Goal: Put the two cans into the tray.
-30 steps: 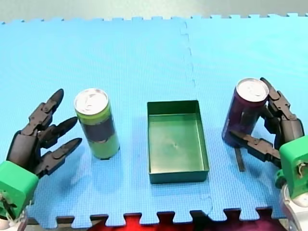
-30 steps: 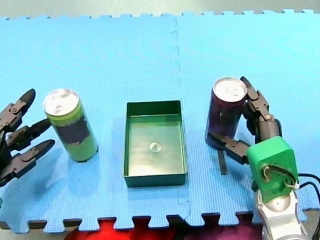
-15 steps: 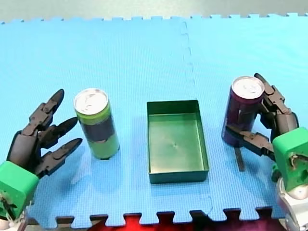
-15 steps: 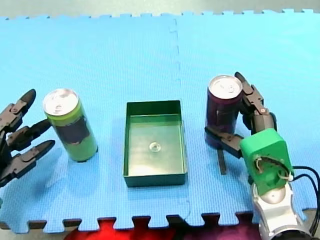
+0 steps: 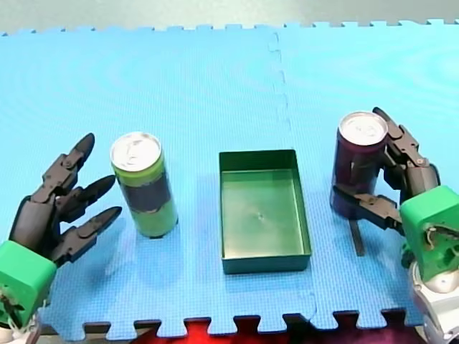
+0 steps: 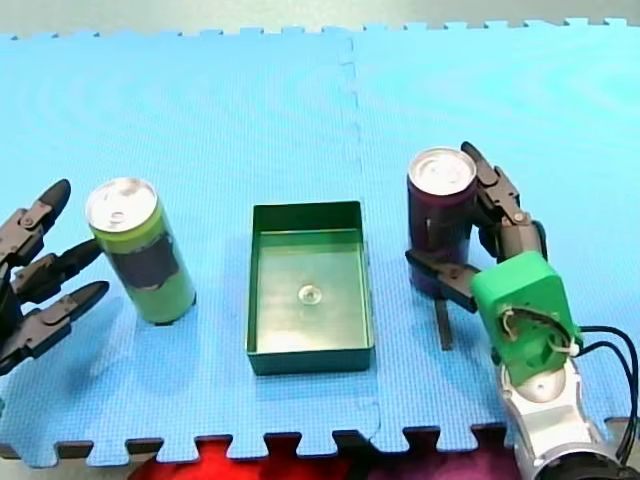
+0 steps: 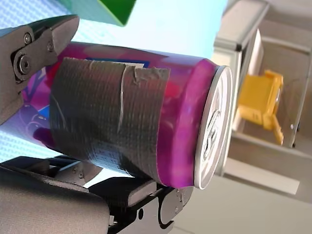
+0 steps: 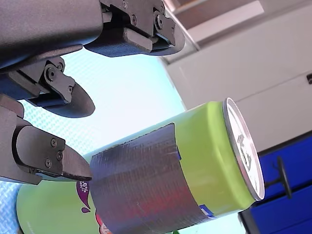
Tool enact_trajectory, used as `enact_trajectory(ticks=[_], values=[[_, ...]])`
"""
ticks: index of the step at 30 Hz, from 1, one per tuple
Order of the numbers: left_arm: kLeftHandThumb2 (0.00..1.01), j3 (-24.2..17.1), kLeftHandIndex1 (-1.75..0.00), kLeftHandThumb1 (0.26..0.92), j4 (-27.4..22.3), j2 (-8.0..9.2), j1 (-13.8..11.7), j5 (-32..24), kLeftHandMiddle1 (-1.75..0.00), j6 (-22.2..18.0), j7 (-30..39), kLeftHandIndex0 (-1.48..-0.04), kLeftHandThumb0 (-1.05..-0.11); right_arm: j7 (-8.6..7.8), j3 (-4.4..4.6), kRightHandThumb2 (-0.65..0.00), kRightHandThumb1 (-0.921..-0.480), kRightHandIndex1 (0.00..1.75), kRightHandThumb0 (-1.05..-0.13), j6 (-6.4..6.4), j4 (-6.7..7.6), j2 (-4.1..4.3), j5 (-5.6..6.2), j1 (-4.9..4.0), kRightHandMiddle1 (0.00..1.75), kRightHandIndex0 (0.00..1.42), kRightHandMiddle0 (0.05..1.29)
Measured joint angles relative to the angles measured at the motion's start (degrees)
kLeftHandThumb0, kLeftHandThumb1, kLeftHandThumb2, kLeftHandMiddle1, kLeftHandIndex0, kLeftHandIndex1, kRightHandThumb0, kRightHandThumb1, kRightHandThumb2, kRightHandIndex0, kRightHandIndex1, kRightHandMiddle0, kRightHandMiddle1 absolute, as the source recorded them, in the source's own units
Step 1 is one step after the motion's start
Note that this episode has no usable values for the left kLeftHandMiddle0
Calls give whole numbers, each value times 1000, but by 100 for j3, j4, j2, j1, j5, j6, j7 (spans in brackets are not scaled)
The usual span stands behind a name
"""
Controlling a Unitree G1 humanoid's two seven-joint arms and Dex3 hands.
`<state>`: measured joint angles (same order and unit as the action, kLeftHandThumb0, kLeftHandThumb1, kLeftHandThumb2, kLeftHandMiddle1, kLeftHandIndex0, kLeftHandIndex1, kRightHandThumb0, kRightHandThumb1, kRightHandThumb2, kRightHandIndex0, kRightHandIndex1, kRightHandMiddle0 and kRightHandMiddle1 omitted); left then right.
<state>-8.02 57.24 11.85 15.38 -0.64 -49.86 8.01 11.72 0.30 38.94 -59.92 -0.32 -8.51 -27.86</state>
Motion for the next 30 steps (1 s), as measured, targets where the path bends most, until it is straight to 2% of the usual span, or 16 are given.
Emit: enact_trajectory(ticks=[1, 3, 4, 5, 7, 9, 13, 15, 16, 20, 26, 30], values=[[114, -6, 0, 921, 1, 2, 0, -11, -6, -11, 26, -294, -1048, 6, -1, -1, -683, 34, -914, -2, -8, -2, 4, -8, 24, 550, 476], [117, -18, 0, 921, 1, 7, 0, -36, -5, -26, 70, -291, -1048, 71, -11, 0, -663, 51, -757, -3, -22, -14, 9, -26, 47, 715, 687], [119, -22, 0, 921, 1, 8, 0, -48, -5, -30, 88, -289, -1048, 157, -15, -4, -679, 76, -641, 1, -31, -24, -8, -34, 59, 901, 853], [121, -24, 0, 921, 2, 8, 0, -53, -5, -34, 101, -288, -1048, 283, -16, -5, -692, 75, -591, 8, -39, -36, -36, -37, 53, 1026, 964], [124, -25, 0, 921, 3, 5, 0, -55, -4, -34, 123, -284, -1048, 621, -12, -13, -750, 91, -457, 61, -52, -64, -157, -39, 51, 1262, 1161], [127, -27, 0, 921, 5, 2, 0, -56, -3, -34, 140, -282, -1048, 919, 0, -11, -765, 83, -419, 119, -64, -92, -279, -39, 43, 1322, 1214], [131, -49, 0, 921, 55, -4, 8, -106, 0, -58, 225, -278, -1048, 1527, 31, -6, -772, 54, -396, 299, -138, -128, -566, -44, 24, 1328, 1230], [133, -89, 0, 921, 126, -4, 30, -200, 0, -135, 307, -277, -1048, 1826, 20, -4, -772, 44, -392, 445, -232, -126, -626, -63, 18, 1324, 1229], [134, -107, 0, 921, 152, -4, 43, -225, 0, -171, 335, -276, -1048, 1908, 8, -3, -770, 38, -391, 494, -262, -122, -629, -75, 14, 1320, 1226], [134, -139, 0, 921, 238, -4, 85, -289, 0, -266, 425, -276, -1048, 2020, -10, 0, -766, 25, -382, 606, -380, -116, -620, -116, 7, 1318, 1223], [134, -165, 0, 921, 315, -1, 111, -303, 0, -318, 455, -275, -1048, 2033, -38, 0, -762, 16, -368, 749, -468, -116, -583, -141, 4, 1321, 1226], [133, -184, 0, 921, 356, 4, 135, -307, 0, -328, 481, -275, -1048, 2006, -78, 0, -760, 12, -360, 789, -479, -120, -527, -141, 3, 1324, 1227]])
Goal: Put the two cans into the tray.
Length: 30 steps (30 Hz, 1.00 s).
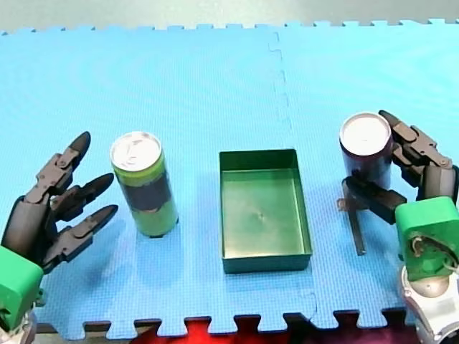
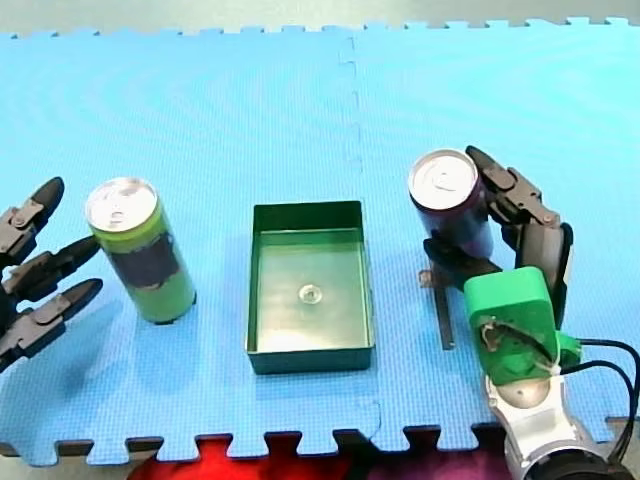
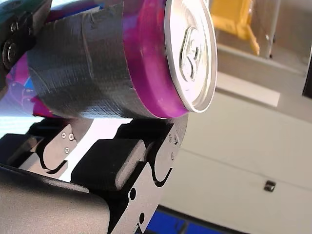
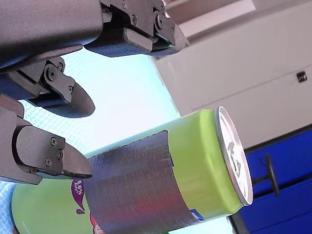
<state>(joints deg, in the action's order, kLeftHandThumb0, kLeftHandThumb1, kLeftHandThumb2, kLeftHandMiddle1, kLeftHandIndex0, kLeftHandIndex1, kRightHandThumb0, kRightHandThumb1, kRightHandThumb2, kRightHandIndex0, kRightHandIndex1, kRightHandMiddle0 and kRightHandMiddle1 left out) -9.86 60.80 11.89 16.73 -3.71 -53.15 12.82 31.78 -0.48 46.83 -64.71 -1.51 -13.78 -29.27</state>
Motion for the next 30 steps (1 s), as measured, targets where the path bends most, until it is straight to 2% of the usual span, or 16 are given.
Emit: enact_trajectory(ticks=[3, 6, 8, 11, 14, 15, 19, 20, 22, 25, 30], values=[[132, -13, 0, 921, 29, 6, 16, -1, 0, -3, 10, -274, -1048, -52, -38, 0, -758, 9, -356, 19, -2, -15, 74, 0, 2, 1325, 1227], [131, -21, 0, 921, 38, 7, 22, 0, 0, -3, 14, -275, -1048, -171, -118, 0, -757, 6, -354, 45, 19, -64, 233, -1, 0, 1324, 1221], [130, -25, 0, 921, 41, 8, 26, 1, 0, -3, 16, -275, -1048, -368, -223, 0, -757, 5, -354, 62, 111, -130, 468, -4, 0, 1323, 1216], [130, -27, 0, 921, 44, 8, 34, 2, 0, -3, 17, -274, -1048, -609, -358, 0, -758, 4, -357, 49, 350, -214, 761, -22, 0, 1324, 1210], [131, -27, 0, 921, 52, 8, 48, 4, 0, -1, 17, -275, -1048, -883, -506, -1, -759, 5, -360, -97, 576, -291, 1083, -62, 0, 1328, 1205], [131, -27, 0, 921, 56, 8, 50, 5, 0, 0, 17, -275, -1048, -1067, -575, -1, -760, 5, -360, -169, 646, -326, 1267, -67, 0, 1328, 1204], [133, -24, -1, 921, 67, 5, 52, 13, 0, 1, 16, -277, -1048, -1679, -770, -1, -762, 4, -354, -414, 829, -470, 1860, -67, 0, 1331, 1198], [133, -22, -1, 921, 73, 5, 54, 19, 0, 2, 9, -277, -1048, -1876, -833, -1, -762, 4, -351, -526, 935, -522, 2057, -68, 0, 1331, 1195], [134, -19, -2, 921, 79, 4, 56, 33, 0, 2, -5, -278, -1048, -2076, -894, -1, -763, 3, -346, -676, 1136, -578, 2238, -69, 0, 1331, 1191], [136, -5, -2, 921, 80, 4, 55, 83, 0, 9, -34, -279, -1048, -2213, -908, -1, -764, 1, -339, -892, 1461, -632, 2300, -56, 0, 1328, 1181], [140, 26, -1, 921, 70, 4, 54, 161, -2, 48, -105, -278, -1048, -2312, -859, 0, -762, 0, -336, -1193, 1970, -706, 2297, 19, 0, 1324, 1169]])
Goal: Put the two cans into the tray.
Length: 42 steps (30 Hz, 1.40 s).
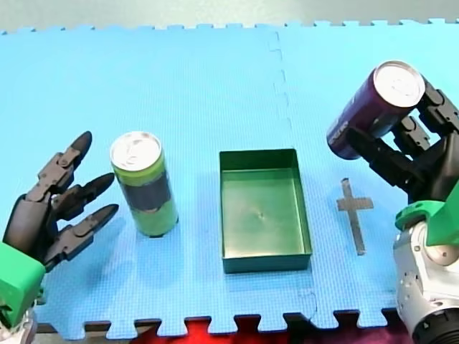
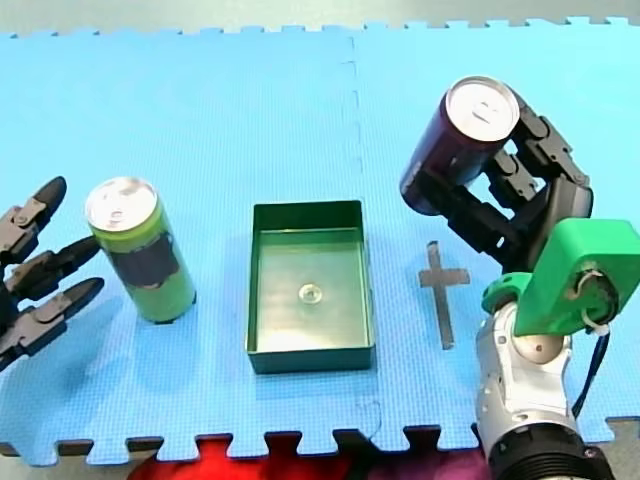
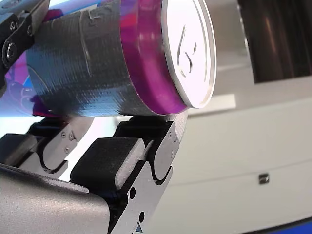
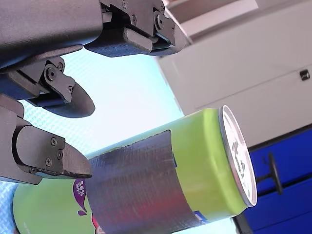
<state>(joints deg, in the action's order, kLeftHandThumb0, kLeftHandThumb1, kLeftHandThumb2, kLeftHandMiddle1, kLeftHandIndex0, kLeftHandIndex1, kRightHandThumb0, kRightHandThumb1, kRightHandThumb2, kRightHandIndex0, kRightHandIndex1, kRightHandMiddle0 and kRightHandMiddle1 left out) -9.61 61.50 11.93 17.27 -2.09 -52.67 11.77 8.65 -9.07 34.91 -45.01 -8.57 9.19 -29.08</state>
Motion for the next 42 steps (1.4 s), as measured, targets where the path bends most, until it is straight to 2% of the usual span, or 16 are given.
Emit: enact_trajectory(ticks=[3, 6, 12, 14, 17, 22, 24, 26, 29, 31, 38, 40, 42], values=[[144, 29, -1, 921, -20, 0, -1, 67, -3, 39, -52, -278, -1048, -41, 66, 0, -761, 1, -336, -125, 320, -30, -87, 36, 1, 1326, 1169], [146, 57, -1, 921, -51, 0, -4, 118, -4, 72, -113, -278, -1048, -21, 151, 0, -758, 1, -337, -326, 641, -67, -212, 71, 1, 1327, 1170], [150, 101, -3, 921, -158, -10, -31, 206, -5, 127, -287, -283, -1048, 159, 380, 0, -756, 1, -345, -962, 1297, -202, -560, 234, 2, 1328, 1172], [150, 116, -3, 921, -220, -22, -53, 226, -6, 164, -354, -284, -1048, 188, 466, 0, -756, 1, -345, -1174, 1510, -256, -631, 290, 2, 1329, 1175], [148, 132, -4, 921, -294, -37, -85, 227, -6, 194, -398, -287, -1048, 201, 556, -1, -758, 3, -344, -1347, 1702, -319, -710, 332, 4, 1333, 1181], [144, 148, -4, 921, -380, -57, -136, 211, -6, 240, -394, -289, -1048, 328, 690, -1, -760, 3, -345, -1528, 1806, -441, -885, 341, 5, 1337, 1187], [143, 152, -4, 921, -422, -64, -159, 193, -5, 258, -388, -289, -1048, 397, 752, -1, -761, 3, -346, -1555, 1788, -506, -982, 338, 5, 1338, 1189], [141, 160, -4, 921, -460, -80, -179, 184, -4, 266, -377, -289, -1048, 416, 812, -1, -761, 3, -348, -1554, 1709, -549, -1034, 323, 4, 1338, 1189], [139, 175, -3, 921, -512, -94, -220, 182, -3, 277, -377, -290, -1048, 402, 875, -1, -762, 1, -350, -1554, 1598, -562, -1084, 315, 1, 1337, 1185], [138, 187, -3, 921, -554, -107, -245, 186, -2, 284, -387, -289, -1048, 375, 924, 0, -761, 0, -353, -1589, 1588, -568, -1096, 310, 0, 1334, 1177], [134, 222, -1, 921, -694, -139, -308, 220, 0, 310, -448, -287, -1048, 431, 1134, 0, -762, 0, -370, -2006, 1624, -611, -1220, 308, 0, 1324, 1166], [133, 231, -1, 921, -724, -145, -328, 232, 0, 318, -471, -287, -1048, 472, 1177, -1, -762, 0, -369, -2064, 1616, -620, -1235, 307, 1, 1322, 1166], [133, 240, -1, 921, -766, -150, -352, 246, 0, 324, -497, -287, -1048, 491, 1193, -2, -763, 0, -366, -2069, 1558, -625, -1231, 300, 2, 1322, 1168]])
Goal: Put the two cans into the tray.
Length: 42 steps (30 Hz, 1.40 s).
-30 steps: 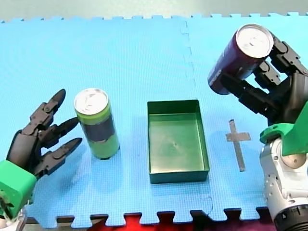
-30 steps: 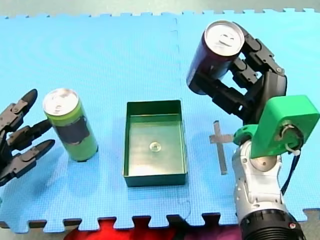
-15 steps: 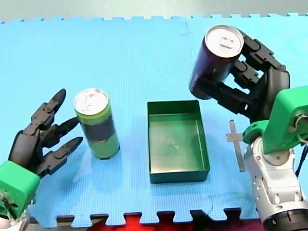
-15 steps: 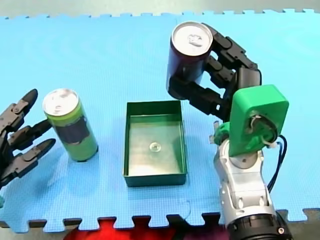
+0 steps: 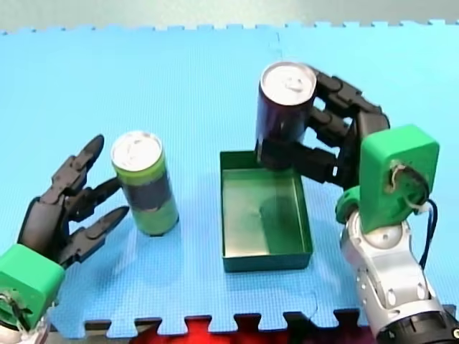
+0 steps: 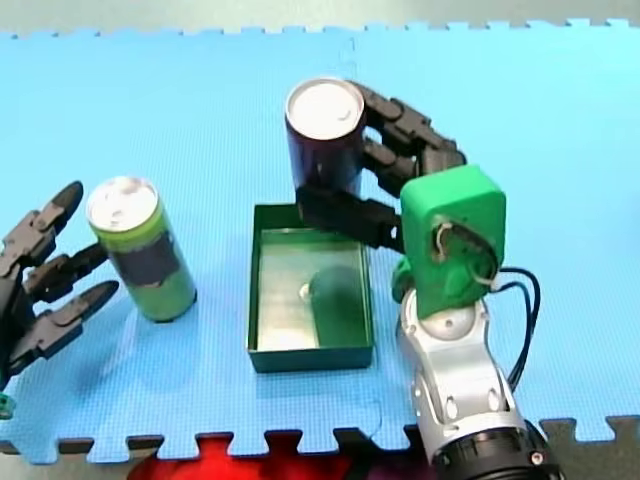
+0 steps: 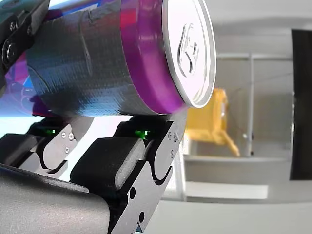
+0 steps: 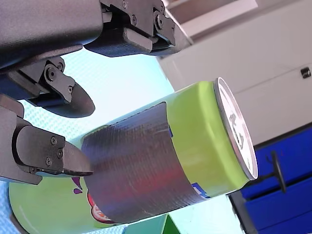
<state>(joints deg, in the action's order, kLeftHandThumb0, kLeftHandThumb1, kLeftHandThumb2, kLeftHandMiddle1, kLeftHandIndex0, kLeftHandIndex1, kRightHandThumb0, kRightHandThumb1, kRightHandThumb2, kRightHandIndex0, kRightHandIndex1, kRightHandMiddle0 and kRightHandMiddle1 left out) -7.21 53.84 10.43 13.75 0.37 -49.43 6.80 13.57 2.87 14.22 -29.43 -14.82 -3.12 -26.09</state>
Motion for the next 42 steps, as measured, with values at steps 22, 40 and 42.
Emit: enact_trajectory(ticks=[22, 40, 42], values=[[127, -8, 0, 921, -252, 40, -188, -80, 0, 44, 101, -274, -1048, -435, -539, 0, -770, 0, -355, 922, -2342, 66, 762, -589, 1, 1315, 1174], [165, -15, 0, 921, -351, 146, -262, -75, 0, 31, 146, -255, -1048, -771, -887, 0, -765, 0, -371, 1859, -3414, 100, 852, -1253, 0, 1309, 1167], [170, -10, 0, 921, -373, 145, -280, -63, 0, 25, 133, -255, -1048, -744, -884, 0, -765, 0, -374, 1902, -3435, 100, 825, -1254, 0, 1310, 1166]])
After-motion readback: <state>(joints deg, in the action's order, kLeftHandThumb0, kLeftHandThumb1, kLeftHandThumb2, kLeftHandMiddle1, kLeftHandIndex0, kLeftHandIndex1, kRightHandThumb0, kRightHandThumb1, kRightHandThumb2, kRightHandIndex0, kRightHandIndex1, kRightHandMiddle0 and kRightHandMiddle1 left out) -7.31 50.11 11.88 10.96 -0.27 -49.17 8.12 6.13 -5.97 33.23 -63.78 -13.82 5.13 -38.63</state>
